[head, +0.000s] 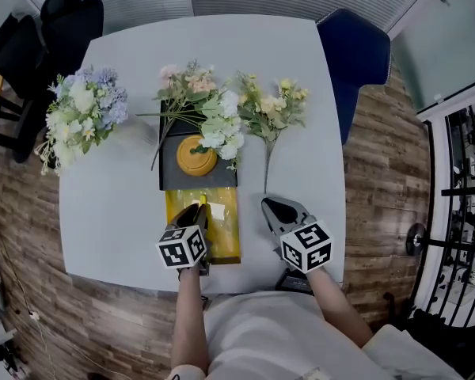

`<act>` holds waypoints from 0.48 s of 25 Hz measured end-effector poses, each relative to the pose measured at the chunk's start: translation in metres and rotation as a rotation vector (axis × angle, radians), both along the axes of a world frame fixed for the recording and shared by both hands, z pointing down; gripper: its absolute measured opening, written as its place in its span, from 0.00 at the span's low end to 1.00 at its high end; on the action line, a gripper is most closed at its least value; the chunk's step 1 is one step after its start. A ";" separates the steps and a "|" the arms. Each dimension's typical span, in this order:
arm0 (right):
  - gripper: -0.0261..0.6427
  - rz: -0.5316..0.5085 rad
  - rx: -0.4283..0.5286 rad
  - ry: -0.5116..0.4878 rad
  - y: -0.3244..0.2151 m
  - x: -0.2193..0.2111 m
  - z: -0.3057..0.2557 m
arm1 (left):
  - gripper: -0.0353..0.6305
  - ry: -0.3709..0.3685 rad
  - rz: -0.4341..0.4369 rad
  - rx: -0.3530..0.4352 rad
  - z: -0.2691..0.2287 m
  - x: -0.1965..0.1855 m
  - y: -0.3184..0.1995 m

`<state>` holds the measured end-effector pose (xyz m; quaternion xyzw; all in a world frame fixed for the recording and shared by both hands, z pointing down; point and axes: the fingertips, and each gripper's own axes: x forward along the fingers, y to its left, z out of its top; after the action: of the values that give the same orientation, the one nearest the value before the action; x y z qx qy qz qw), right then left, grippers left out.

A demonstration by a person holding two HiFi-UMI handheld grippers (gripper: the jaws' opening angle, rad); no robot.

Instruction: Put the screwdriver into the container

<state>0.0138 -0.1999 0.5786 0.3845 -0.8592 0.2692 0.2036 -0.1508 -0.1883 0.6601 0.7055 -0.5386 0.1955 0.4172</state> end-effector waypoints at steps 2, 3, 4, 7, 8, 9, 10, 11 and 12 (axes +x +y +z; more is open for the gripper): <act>0.06 -0.002 0.006 -0.002 0.001 0.000 -0.003 | 0.18 -0.008 -0.001 0.015 -0.005 0.000 0.000; 0.06 -0.003 0.010 -0.003 0.003 0.000 -0.005 | 0.18 -0.012 -0.001 0.023 -0.008 -0.001 0.000; 0.06 -0.003 0.014 -0.005 0.004 -0.001 -0.007 | 0.18 -0.016 -0.001 0.031 -0.011 -0.001 0.001; 0.06 -0.006 0.032 -0.011 0.008 -0.002 -0.015 | 0.18 -0.024 -0.007 0.054 -0.021 -0.003 0.004; 0.06 -0.007 0.039 -0.012 0.010 -0.002 -0.018 | 0.18 -0.026 -0.008 0.063 -0.025 -0.003 0.005; 0.06 -0.007 0.046 -0.014 0.011 -0.002 -0.021 | 0.18 -0.028 -0.010 0.071 -0.029 -0.003 0.007; 0.06 -0.008 0.053 -0.016 0.013 -0.002 -0.024 | 0.18 -0.030 -0.011 0.080 -0.033 -0.004 0.009; 0.06 -0.008 0.061 -0.018 0.015 -0.003 -0.027 | 0.18 -0.031 -0.012 0.090 -0.037 -0.004 0.011; 0.06 -0.008 0.069 -0.020 0.017 -0.004 -0.030 | 0.18 -0.033 -0.013 0.101 -0.041 -0.005 0.012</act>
<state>0.0102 -0.1828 0.5488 0.3853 -0.8716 0.2423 0.1824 -0.1553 -0.1759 0.6188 0.7188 -0.5591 0.1771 0.3732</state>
